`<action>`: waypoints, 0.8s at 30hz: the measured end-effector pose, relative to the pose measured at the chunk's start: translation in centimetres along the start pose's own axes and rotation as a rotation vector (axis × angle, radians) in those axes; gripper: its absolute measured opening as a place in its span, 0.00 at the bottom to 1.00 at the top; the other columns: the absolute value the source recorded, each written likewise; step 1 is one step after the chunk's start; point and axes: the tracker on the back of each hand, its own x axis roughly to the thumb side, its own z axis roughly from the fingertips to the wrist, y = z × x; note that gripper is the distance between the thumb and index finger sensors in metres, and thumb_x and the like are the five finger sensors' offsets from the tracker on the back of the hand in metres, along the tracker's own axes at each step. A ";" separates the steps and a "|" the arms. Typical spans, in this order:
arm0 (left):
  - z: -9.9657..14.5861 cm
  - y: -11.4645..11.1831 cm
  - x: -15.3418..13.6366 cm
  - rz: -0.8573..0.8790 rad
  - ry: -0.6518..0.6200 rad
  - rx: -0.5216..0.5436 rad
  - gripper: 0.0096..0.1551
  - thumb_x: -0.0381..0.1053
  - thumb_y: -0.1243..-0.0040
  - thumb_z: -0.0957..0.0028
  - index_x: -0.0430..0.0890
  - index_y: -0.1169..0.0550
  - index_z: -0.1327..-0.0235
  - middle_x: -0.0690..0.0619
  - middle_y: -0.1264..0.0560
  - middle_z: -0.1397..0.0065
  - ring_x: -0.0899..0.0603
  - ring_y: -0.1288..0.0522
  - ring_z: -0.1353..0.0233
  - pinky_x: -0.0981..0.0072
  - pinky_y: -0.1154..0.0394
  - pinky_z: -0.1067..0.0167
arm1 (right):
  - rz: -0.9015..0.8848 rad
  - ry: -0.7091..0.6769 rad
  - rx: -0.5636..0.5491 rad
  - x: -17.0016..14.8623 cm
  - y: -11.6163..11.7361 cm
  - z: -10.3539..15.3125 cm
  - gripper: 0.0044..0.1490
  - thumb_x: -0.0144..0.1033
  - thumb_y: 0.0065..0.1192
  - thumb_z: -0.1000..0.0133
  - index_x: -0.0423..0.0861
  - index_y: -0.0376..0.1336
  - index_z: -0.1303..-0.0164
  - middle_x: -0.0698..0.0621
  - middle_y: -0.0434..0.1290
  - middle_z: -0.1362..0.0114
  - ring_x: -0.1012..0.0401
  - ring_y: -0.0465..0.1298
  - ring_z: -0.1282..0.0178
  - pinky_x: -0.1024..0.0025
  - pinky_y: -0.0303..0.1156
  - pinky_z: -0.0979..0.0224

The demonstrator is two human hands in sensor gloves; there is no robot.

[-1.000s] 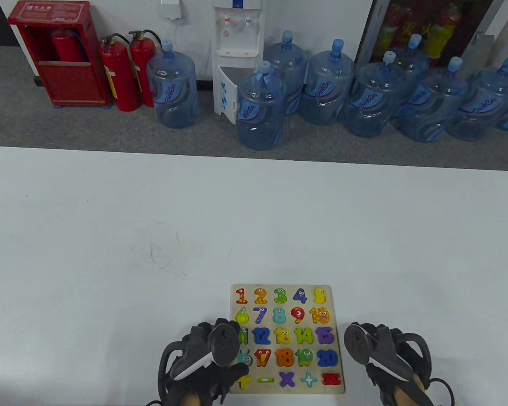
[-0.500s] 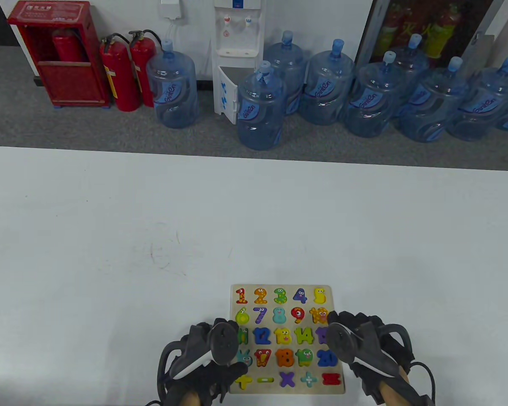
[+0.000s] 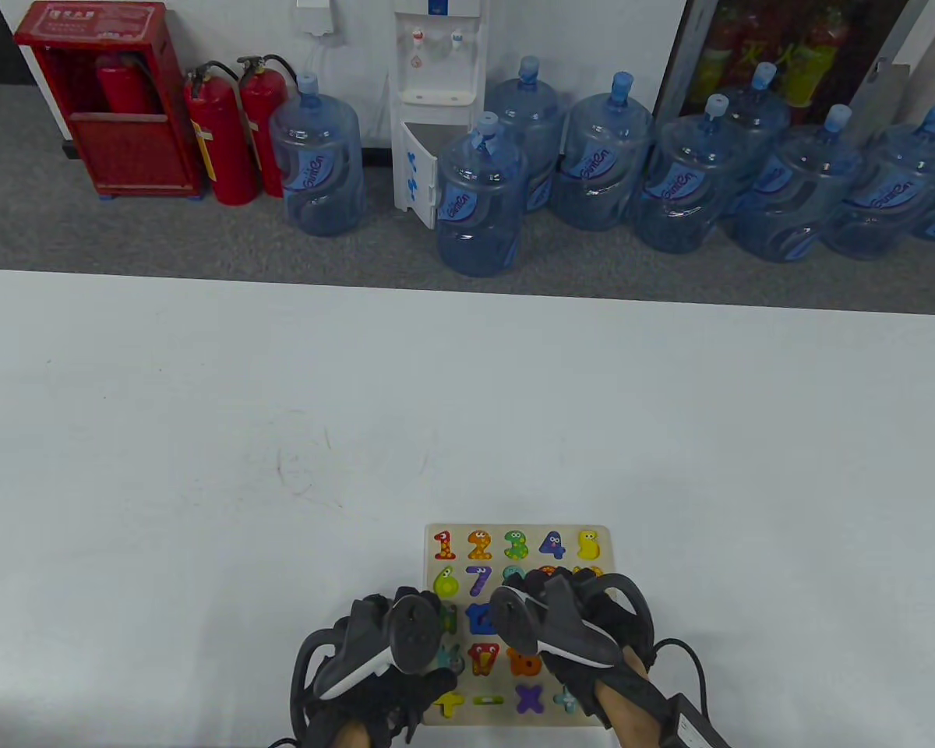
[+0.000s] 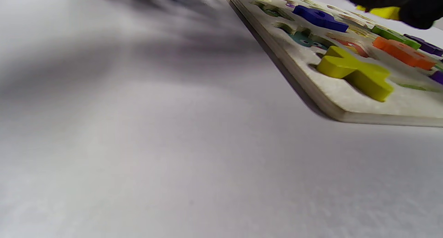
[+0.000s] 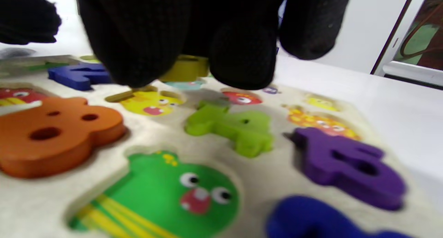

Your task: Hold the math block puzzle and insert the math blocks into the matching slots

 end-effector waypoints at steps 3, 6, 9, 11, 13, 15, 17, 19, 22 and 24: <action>0.0 0.0 0.0 0.000 0.001 -0.002 0.51 0.69 0.49 0.60 0.56 0.52 0.25 0.55 0.57 0.19 0.31 0.55 0.17 0.26 0.49 0.27 | -0.004 -0.001 0.016 0.3 0.5 -0.4 0.40 0.37 0.71 0.65 0.54 0.64 0.38 0.52 0.70 0.31 0.59 0.78 0.43 0.55 0.71 0.30; 0.0 0.0 0.0 0.001 0.002 -0.005 0.51 0.69 0.49 0.60 0.56 0.52 0.25 0.55 0.57 0.19 0.31 0.55 0.17 0.26 0.49 0.27 | -0.016 0.001 -0.032 0.2 0.5 -0.4 0.40 0.38 0.72 0.66 0.55 0.65 0.40 0.53 0.71 0.32 0.59 0.79 0.45 0.55 0.71 0.31; -0.1 0.0 0.1 -0.001 0.001 -0.010 0.51 0.69 0.49 0.60 0.56 0.52 0.25 0.55 0.57 0.19 0.31 0.55 0.17 0.26 0.49 0.27 | -0.047 -0.013 -0.038 0.1 0.6 -0.2 0.39 0.38 0.72 0.67 0.55 0.66 0.40 0.54 0.71 0.33 0.59 0.79 0.45 0.55 0.71 0.31; -0.1 0.0 0.1 0.000 -0.001 -0.011 0.51 0.69 0.49 0.60 0.56 0.52 0.25 0.55 0.57 0.19 0.31 0.55 0.17 0.26 0.49 0.27 | -0.042 -0.014 -0.041 0.0 0.6 -0.1 0.40 0.39 0.73 0.68 0.56 0.66 0.41 0.55 0.72 0.33 0.59 0.78 0.45 0.55 0.71 0.31; -0.1 0.0 0.2 0.000 -0.001 -0.013 0.51 0.69 0.49 0.60 0.56 0.52 0.25 0.55 0.57 0.19 0.31 0.56 0.17 0.26 0.49 0.27 | -0.017 -0.010 -0.039 0.2 0.7 -0.1 0.40 0.40 0.72 0.68 0.56 0.66 0.41 0.55 0.72 0.33 0.59 0.78 0.44 0.55 0.71 0.30; -0.1 0.0 0.2 -0.002 -0.001 -0.010 0.51 0.69 0.49 0.60 0.56 0.52 0.25 0.55 0.57 0.19 0.31 0.56 0.17 0.27 0.49 0.26 | 0.004 -0.011 -0.045 0.2 0.7 0.0 0.40 0.41 0.72 0.68 0.56 0.66 0.40 0.55 0.72 0.33 0.59 0.78 0.44 0.55 0.71 0.30; -0.2 0.0 0.2 -0.002 -0.003 -0.011 0.51 0.69 0.49 0.60 0.56 0.52 0.25 0.55 0.57 0.19 0.31 0.56 0.17 0.26 0.49 0.26 | 0.003 -0.011 -0.058 0.2 0.6 0.1 0.40 0.42 0.71 0.68 0.56 0.66 0.40 0.55 0.72 0.33 0.59 0.78 0.44 0.55 0.71 0.31; -0.2 0.0 0.3 -0.003 -0.004 -0.017 0.51 0.69 0.49 0.60 0.56 0.52 0.25 0.55 0.57 0.19 0.31 0.56 0.17 0.26 0.49 0.26 | -0.007 -0.006 -0.066 0.0 0.6 0.3 0.40 0.42 0.71 0.68 0.56 0.66 0.41 0.54 0.72 0.33 0.59 0.79 0.44 0.55 0.71 0.31; -0.3 0.0 0.3 -0.004 -0.005 -0.021 0.51 0.69 0.49 0.60 0.56 0.52 0.25 0.55 0.57 0.19 0.31 0.56 0.17 0.27 0.49 0.26 | -0.024 0.003 -0.078 -0.4 0.5 0.5 0.39 0.41 0.71 0.67 0.56 0.67 0.41 0.54 0.73 0.34 0.59 0.79 0.45 0.55 0.71 0.31; -0.2 -0.1 0.3 -0.004 -0.010 -0.016 0.51 0.69 0.49 0.60 0.56 0.52 0.25 0.55 0.57 0.19 0.31 0.56 0.17 0.27 0.49 0.26 | -0.030 0.007 -0.096 -0.5 0.5 0.6 0.37 0.40 0.71 0.67 0.56 0.68 0.43 0.54 0.74 0.35 0.59 0.79 0.46 0.55 0.71 0.31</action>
